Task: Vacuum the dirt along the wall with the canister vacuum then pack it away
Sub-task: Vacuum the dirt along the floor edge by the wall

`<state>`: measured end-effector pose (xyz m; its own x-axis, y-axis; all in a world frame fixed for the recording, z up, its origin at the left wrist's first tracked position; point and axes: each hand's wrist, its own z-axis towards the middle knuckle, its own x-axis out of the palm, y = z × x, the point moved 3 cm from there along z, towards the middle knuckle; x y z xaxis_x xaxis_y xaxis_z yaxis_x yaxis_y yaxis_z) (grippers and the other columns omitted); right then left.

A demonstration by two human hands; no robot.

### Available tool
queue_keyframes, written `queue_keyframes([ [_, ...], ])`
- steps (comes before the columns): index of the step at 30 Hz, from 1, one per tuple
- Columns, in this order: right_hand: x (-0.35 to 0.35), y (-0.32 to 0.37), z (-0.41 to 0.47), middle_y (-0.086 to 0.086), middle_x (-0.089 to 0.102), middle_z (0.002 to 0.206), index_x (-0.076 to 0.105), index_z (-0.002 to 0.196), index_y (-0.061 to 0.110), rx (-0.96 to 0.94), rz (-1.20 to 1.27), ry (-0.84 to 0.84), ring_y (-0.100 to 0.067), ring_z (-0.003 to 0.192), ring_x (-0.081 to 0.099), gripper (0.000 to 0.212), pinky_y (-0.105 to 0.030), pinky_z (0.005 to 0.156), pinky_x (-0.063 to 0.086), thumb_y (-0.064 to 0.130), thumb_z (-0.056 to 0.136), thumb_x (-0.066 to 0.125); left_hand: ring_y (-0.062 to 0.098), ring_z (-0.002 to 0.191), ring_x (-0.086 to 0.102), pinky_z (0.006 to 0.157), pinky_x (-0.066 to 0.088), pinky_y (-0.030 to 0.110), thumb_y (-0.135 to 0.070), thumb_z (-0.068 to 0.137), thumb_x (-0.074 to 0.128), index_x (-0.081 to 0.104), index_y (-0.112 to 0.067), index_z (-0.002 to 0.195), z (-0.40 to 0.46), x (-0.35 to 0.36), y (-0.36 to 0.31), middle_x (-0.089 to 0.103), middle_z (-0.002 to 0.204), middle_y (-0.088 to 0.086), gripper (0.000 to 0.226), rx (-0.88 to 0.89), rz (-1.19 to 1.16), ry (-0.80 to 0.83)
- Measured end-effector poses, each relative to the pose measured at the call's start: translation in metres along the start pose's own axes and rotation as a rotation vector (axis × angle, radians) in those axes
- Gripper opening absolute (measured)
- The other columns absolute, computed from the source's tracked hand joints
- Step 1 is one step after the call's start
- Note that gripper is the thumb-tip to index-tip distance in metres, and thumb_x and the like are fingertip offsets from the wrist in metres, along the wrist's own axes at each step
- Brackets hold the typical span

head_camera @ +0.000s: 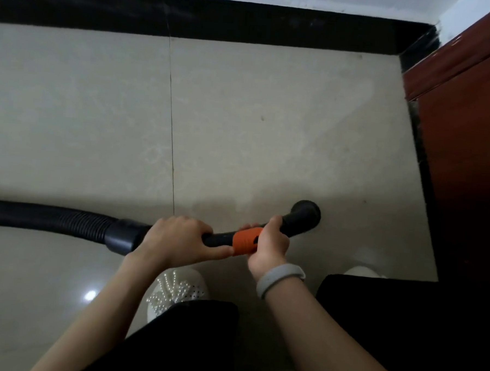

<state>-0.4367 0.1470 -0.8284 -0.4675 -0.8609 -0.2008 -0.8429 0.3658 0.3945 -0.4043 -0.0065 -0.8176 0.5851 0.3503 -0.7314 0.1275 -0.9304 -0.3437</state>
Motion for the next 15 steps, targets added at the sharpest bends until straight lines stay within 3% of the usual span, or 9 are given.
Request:
queue_keyframes([
  [4,0.008,-0.008,-0.005,-0.008,0.053,0.063,0.049,0.092,-0.001,-0.003,0.014,-0.023,-0.022,0.049,0.055,0.036,-0.032,0.052,0.05,0.034,0.099,0.042,0.001,0.05,0.047,0.047,0.03,0.022,-0.088,0.061,0.034,0.051,-0.026,0.06,-0.004,0.0,0.012,0.051,0.053,-0.01,0.065,-0.035,-0.014,-0.023],
  [9,0.081,0.006,-0.015,-0.014,0.056,0.073,0.045,0.119,-0.007,-0.123,-0.16,0.126,-0.022,0.048,0.054,0.045,-0.028,0.046,0.048,0.033,0.098,0.045,0.008,0.05,0.049,0.046,0.028,0.023,-0.085,0.061,0.036,0.05,-0.023,0.056,-0.014,-0.016,0.046,0.05,0.049,-0.009,0.064,-0.25,-0.131,-0.281],
  [11,0.11,0.005,-0.021,-0.016,0.058,0.089,0.041,0.124,-0.005,-0.15,-0.273,0.239,-0.026,0.063,0.061,0.048,-0.036,0.064,0.056,0.035,0.098,0.044,0.013,0.05,0.05,0.046,0.028,0.024,-0.081,0.066,0.041,0.046,-0.02,0.053,-0.021,-0.016,0.058,0.049,0.046,-0.007,0.062,-0.333,-0.169,-0.381],
  [13,0.132,-0.004,-0.026,-0.019,0.06,0.107,0.036,0.128,-0.004,-0.182,-0.408,0.303,-0.033,0.089,0.063,0.051,-0.047,0.088,0.051,0.036,0.097,0.044,0.021,0.051,0.053,0.047,0.03,0.026,-0.076,0.069,0.047,0.042,-0.018,0.05,-0.032,-0.011,0.07,0.049,0.044,-0.004,0.061,-0.428,-0.238,-0.444],
  [15,0.15,-0.017,-0.034,-0.022,0.059,0.119,0.033,0.129,-0.003,-0.234,-0.56,0.337,-0.039,0.104,0.06,0.052,-0.048,0.096,0.046,0.037,0.097,0.043,0.027,0.054,0.055,0.049,0.034,0.029,-0.073,0.071,0.05,0.043,-0.016,0.05,-0.045,-0.003,0.081,0.05,0.045,-0.001,0.061,-0.525,-0.334,-0.481],
])
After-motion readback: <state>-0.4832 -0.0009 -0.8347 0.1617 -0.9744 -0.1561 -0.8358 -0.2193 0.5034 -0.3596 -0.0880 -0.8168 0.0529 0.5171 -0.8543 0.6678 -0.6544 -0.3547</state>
